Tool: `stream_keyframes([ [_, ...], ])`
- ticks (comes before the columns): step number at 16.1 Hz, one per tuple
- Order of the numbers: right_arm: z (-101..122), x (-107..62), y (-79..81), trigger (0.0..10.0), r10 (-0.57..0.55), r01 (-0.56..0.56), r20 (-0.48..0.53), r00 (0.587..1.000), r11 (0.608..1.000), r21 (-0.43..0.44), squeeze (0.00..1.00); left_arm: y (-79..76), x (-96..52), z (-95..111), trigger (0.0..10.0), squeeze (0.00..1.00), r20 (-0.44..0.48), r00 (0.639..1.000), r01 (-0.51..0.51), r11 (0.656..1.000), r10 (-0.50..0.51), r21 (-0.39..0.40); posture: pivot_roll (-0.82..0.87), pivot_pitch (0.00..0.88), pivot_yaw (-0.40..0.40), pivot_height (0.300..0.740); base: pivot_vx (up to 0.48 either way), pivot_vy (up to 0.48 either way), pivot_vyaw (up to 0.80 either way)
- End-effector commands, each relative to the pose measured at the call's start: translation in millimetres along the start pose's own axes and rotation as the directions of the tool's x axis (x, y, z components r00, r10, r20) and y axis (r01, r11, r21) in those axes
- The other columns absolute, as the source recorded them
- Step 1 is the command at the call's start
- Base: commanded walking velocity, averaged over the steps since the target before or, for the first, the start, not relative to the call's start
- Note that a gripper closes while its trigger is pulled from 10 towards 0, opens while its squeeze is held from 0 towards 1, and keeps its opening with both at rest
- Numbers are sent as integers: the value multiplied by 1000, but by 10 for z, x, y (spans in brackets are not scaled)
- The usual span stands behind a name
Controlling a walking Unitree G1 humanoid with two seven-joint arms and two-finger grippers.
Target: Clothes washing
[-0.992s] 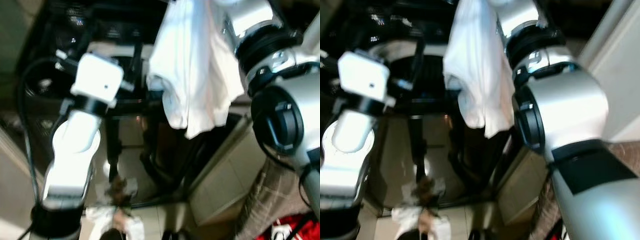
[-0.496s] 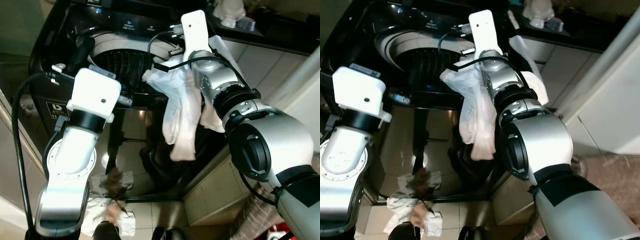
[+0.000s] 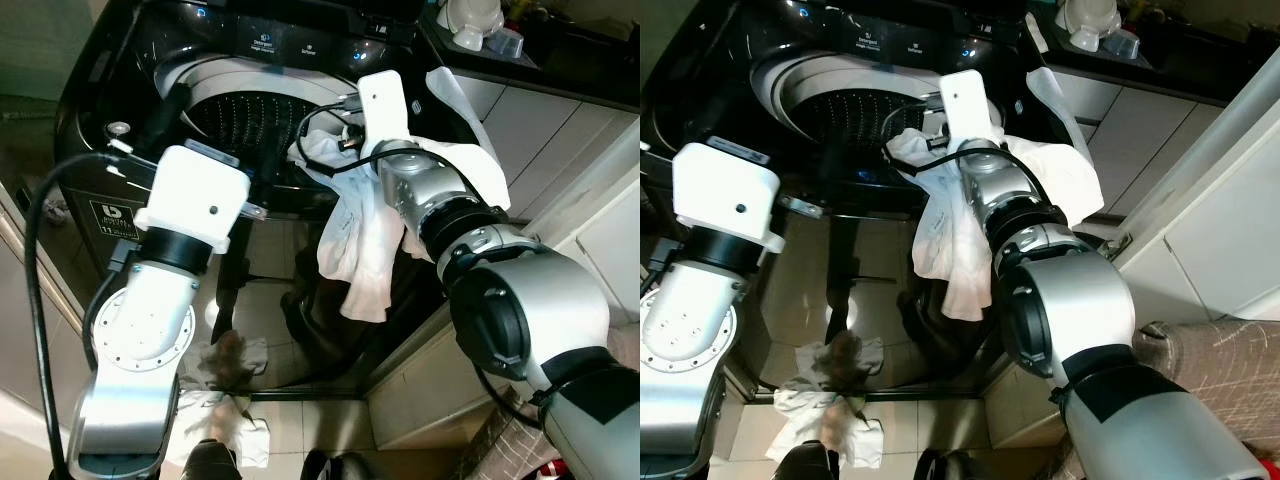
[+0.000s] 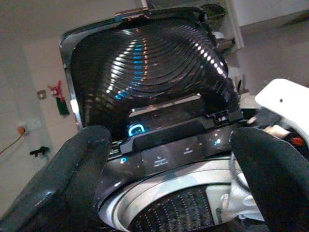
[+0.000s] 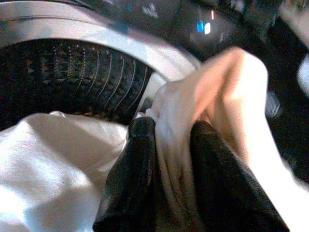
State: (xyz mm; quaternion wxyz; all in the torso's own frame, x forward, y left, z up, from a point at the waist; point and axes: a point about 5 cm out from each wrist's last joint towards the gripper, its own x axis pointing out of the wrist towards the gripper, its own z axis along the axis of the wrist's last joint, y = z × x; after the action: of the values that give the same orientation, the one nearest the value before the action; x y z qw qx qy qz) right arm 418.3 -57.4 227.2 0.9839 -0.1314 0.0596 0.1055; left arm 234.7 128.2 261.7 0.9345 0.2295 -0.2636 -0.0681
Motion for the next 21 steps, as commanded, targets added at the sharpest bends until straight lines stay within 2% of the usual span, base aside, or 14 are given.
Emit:
stream_keyframes([
  [1,105,0,-49,10000,-23,27,59,998,997,-66,1000,-57,20,-1,10000,0,-1,1000,21,1000,-21,-9,313,99,-212,740,0,0,0],
  [4,406,-29,-44,10000,-49,138,258,965,930,-341,1000,-96,39,-18,10000,0,2,999,34,999,-34,-19,294,89,-198,740,0,0,0],
  [7,585,-64,-72,10000,-64,261,386,920,836,-483,1000,-115,49,-17,10000,0,7,999,48,999,-48,-15,291,88,-194,740,0,0,0],
  [8,609,-69,-77,10000,-67,274,400,914,829,-488,1000,-118,47,-19,10000,0,6,999,49,999,-49,-15,291,88,-194,740,0,0,0],
  [9,649,-75,-114,10000,-86,269,405,910,867,-420,1000,-122,52,-32,10000,0,3,999,50,999,-50,-15,286,74,-189,740,0,0,0],
  [10,663,-73,-155,10000,-101,212,378,920,941,-262,1000,-121,58,-62,10000,0,-9,999,46,999,-46,-16,286,65,-195,740,0,0,0],
  [11,663,-71,-168,10000,-102,177,365,925,968,-179,1000,-118,59,-79,10000,0,-17,999,43,999,-43,-16,286,65,-195,740,0,0,0],
  [12,714,-91,-234,10000,-115,141,401,909,989,-34,1000,-94,55,-136,10000,0,-37,999,24,1000,-25,-13,276,52,-196,740,0,0,0],
  [13,797,-153,-336,10000,-149,142,507,849,988,53,0,-77,49,-186,10000,0,-56,998,4,1000,-5,-21,257,41,-192,740,0,0,0],
  [14,778,-224,-422,10000,-168,126,599,783,986,111,0,-81,46,-223,10000,0,-63,998,-7,1000,5,-30,234,35,-187,740,0,0,0],
  [16,424,-339,-381,10000,-69,61,681,729,997,36,0,-121,47,-283,10000,0,-76,997,-8,998,3,-63,184,27,-174,740,0,0,0],
  [17,105,-425,-361,10000,-22,-9,655,756,999,44,0,-167,47,-310,10000,0,-77,997,11,997,-17,-72,161,24,-169,740,0,0,0],
  [19,-197,-624,-406,10000,1,-41,645,764,998,47,0,-203,48,-331,10000,0,-73,997,26,997,-31,-74,125,20,-160,740,0,0,0],
  [21,-461,-899,-543,10000,-15,33,659,752,999,-14,0,-240,62,-348,10000,0,-68,997,35,995,-41,-90,95,18,-150,740,0,0,0],
])
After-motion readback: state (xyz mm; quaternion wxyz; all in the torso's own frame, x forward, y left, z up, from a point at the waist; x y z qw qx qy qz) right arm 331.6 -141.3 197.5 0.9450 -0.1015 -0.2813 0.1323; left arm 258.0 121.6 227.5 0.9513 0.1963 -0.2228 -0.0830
